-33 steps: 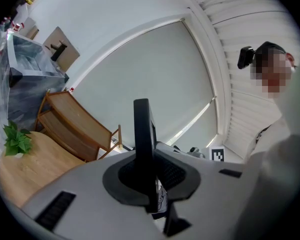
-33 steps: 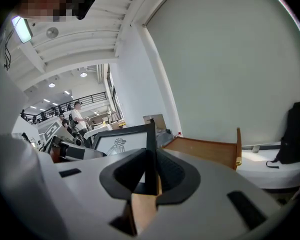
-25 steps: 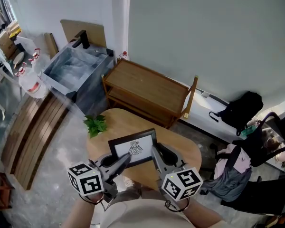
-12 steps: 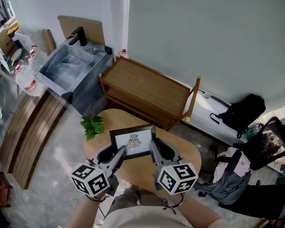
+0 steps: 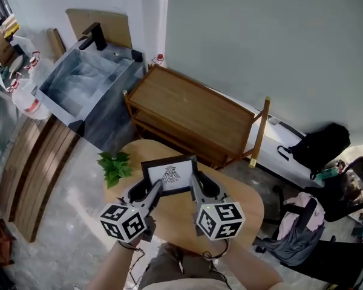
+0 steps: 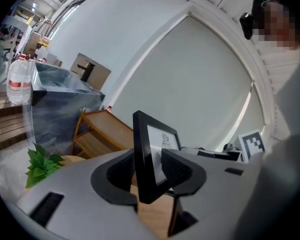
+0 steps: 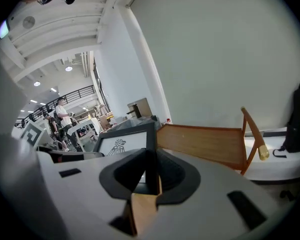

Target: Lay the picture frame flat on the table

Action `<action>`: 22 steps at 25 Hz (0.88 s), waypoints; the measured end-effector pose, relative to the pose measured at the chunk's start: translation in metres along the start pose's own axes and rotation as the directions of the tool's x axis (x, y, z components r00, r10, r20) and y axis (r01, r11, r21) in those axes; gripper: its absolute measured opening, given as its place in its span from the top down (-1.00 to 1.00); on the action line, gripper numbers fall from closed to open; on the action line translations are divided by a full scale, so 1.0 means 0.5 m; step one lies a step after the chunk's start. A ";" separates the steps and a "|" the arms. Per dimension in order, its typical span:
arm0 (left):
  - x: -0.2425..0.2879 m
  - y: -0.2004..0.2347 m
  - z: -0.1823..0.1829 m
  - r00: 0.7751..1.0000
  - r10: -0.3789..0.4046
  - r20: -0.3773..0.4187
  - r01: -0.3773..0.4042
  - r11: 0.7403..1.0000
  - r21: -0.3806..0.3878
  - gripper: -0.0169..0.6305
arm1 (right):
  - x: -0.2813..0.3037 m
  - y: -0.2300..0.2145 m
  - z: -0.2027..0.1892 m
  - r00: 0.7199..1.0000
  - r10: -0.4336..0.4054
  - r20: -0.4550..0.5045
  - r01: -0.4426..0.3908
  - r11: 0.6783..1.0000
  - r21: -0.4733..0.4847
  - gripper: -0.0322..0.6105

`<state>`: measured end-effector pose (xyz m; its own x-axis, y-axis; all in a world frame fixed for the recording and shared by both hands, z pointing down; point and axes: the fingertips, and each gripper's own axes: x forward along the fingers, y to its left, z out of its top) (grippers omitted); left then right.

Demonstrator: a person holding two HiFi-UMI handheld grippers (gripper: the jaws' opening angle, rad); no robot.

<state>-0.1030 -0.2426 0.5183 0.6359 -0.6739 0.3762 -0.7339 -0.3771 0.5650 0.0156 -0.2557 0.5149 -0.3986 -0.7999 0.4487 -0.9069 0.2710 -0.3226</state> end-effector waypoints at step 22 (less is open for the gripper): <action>0.350 0.476 -0.365 0.969 0.200 -0.143 -0.211 0.975 -0.071 0.45 | 0.456 -0.233 -0.453 0.971 -0.058 -0.230 0.061 0.998 0.005 0.72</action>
<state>-0.1229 -0.3343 0.8524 0.5038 -0.6380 0.5824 -0.8329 -0.1802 0.5232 -0.0006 -0.3484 0.8433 -0.3657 -0.6698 0.6463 -0.9289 0.2192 -0.2984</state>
